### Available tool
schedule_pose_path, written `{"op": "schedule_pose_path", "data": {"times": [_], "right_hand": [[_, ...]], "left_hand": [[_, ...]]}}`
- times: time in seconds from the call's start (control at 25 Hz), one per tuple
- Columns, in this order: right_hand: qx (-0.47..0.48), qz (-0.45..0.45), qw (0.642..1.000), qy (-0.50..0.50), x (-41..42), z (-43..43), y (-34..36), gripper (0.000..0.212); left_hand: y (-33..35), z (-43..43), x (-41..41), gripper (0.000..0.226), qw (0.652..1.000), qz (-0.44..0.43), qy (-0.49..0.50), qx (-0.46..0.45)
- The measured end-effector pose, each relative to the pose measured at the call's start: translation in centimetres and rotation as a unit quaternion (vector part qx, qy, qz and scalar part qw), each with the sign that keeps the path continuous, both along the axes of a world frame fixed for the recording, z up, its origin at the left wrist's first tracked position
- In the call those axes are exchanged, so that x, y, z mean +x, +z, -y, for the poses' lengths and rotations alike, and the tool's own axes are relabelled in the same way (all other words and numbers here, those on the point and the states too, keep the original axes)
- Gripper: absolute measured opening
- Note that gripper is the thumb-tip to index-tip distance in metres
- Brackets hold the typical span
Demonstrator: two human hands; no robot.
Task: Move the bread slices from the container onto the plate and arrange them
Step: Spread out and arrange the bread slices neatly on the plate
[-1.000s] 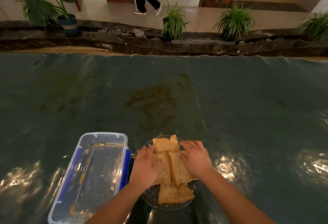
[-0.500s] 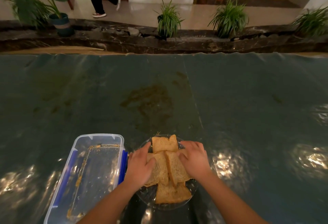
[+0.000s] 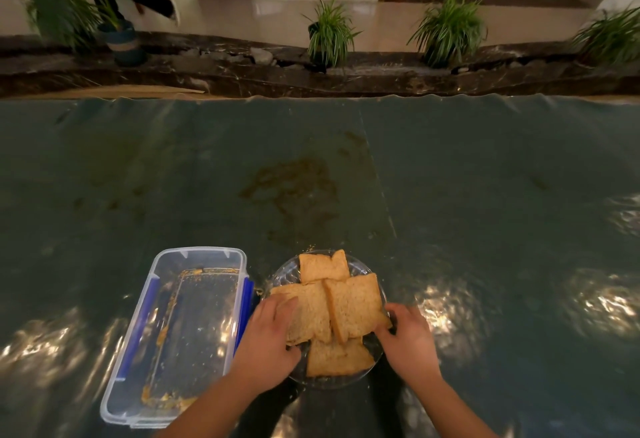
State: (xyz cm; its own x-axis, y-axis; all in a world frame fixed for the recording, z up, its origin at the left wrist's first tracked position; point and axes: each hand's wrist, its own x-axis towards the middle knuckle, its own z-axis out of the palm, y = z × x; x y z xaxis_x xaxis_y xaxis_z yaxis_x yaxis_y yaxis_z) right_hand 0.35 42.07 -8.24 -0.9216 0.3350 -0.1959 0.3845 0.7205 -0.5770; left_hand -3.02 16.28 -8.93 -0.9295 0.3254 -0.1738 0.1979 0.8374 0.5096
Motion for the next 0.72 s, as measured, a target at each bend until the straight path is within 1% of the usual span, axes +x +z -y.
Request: {"op": "schedule_pose_path", "data": {"times": [0.08, 0.16, 0.24, 0.32, 0.44, 0.52, 0.64, 0.72], "right_hand": [[0.012, -0.02, 1.0, 0.003, 0.3, 0.1, 0.0, 0.034], [0.025, -0.025, 0.999, 0.027, 0.6, 0.3, 0.0, 0.035], [0.017, -0.016, 0.999, 0.041, 0.9, 0.5, 0.0, 0.034], [0.0, -0.015, 0.999, 0.035, 1.1, 0.5, 0.1, 0.032], [0.001, -0.074, 0.997, 0.021, 2.2, 0.4, 0.7, 0.027], [-0.002, -0.104, 0.994, 0.038, 3.4, 0.6, 1.1, 0.023], [0.002, -0.089, 0.992, 0.088, 5.1, 1.4, 0.8, 0.024], [0.007, -0.057, 0.994, 0.097, 5.5, 2.0, 0.4, 0.027]], "left_hand": [[0.3, -0.2, 0.3, 0.076, 0.998, 0.012, 0.055, 0.015], [0.4, -0.4, 0.6, 0.069, 0.994, 0.022, 0.1, 0.042], [0.5, -0.7, 0.9, 0.063, 0.989, 0.035, 0.128, 0.068], [0.6, -0.7, 1.0, 0.064, 0.984, 0.057, 0.148, 0.077], [0.5, -0.4, 1.3, 0.07, 0.98, 0.08, 0.159, 0.086], [0.5, -0.4, 1.4, 0.072, 0.978, 0.083, 0.162, 0.098], [0.5, -0.8, 2.1, 0.075, 0.98, 0.084, 0.16, 0.087], [0.4, -1.1, 2.6, 0.076, 0.981, 0.084, 0.154, 0.082]]}}
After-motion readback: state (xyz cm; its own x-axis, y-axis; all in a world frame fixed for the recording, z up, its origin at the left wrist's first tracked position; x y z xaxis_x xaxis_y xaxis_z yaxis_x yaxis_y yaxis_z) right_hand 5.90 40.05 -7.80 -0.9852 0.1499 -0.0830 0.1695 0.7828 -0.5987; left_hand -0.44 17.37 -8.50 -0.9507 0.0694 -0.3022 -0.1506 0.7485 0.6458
